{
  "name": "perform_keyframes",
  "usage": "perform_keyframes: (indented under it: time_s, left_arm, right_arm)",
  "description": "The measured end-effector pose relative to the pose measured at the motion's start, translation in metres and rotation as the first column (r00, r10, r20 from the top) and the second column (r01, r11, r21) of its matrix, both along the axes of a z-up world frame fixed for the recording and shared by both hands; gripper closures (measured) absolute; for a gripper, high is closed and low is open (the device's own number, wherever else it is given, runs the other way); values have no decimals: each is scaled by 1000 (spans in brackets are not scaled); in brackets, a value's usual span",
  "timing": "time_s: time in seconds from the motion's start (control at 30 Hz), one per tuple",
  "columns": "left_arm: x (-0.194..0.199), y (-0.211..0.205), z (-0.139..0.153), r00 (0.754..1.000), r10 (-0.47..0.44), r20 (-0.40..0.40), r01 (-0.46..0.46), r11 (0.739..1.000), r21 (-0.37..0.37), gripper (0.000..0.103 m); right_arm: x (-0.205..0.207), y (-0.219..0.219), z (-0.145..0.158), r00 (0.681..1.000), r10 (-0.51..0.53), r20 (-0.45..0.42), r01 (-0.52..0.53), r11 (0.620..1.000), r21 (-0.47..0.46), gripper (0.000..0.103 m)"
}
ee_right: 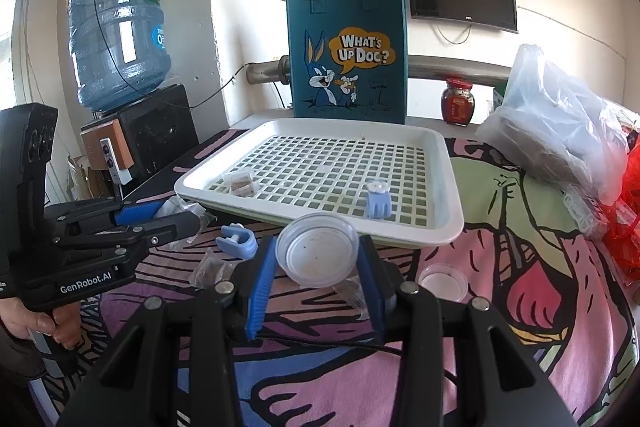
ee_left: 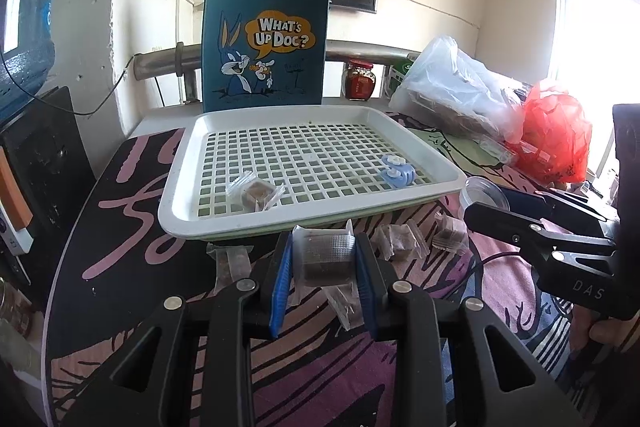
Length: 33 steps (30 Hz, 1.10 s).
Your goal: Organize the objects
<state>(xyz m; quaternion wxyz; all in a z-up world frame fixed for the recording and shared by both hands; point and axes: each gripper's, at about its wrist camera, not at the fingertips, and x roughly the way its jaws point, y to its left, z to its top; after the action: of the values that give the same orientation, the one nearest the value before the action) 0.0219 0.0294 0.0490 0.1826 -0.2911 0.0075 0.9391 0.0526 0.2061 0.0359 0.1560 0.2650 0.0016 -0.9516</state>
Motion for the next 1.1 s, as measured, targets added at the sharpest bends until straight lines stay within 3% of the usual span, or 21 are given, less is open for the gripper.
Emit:
perform_keyframes:
  time_s: [1.1]
  left_arm:
    - [-1, -1, -1, 1000, 5, 6, -5, 1000, 4, 74]
  right_arm:
    - [-2, 0, -1, 1000, 2, 9, -2, 1000, -8, 64]
